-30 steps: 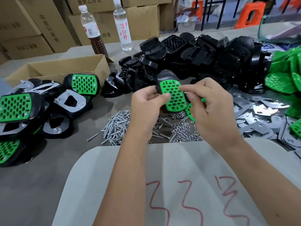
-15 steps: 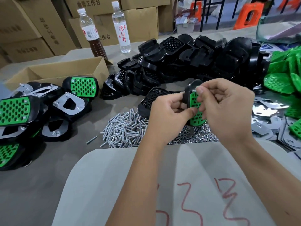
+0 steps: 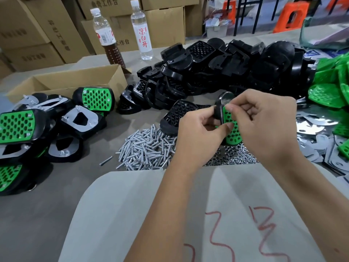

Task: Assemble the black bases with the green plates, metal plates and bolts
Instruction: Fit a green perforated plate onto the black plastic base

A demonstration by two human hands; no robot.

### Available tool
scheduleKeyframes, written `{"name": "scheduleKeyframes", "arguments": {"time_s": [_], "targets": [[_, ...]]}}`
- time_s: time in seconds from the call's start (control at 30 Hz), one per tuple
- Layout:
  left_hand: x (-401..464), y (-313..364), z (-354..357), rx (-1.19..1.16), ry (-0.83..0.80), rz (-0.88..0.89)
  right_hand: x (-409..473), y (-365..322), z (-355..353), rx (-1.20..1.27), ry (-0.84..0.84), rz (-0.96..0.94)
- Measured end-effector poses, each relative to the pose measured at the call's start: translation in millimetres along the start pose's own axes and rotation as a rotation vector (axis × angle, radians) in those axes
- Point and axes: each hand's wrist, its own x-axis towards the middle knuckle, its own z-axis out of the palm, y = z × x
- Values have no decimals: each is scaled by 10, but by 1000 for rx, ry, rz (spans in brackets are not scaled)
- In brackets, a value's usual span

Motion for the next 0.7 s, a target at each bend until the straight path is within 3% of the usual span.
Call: {"name": "scheduleKeyframes", "arguments": {"time_s": [0.07,0.17,0.3,0.5,0.7], "targets": [[9,-14,-7,37,12,25,10,-2,-21,31,-42,6],[0,-1,7,79,3,71,51,38,-59,235,-93,158],[-16,-4,23,88,18,79,25,41,-14,216,-49,146],[26,-57,-67,46,38,36,8,124,-53,585,-215,273],[9,-30,-72,8,1,21,23,178,-72,518,-8,484]]}}
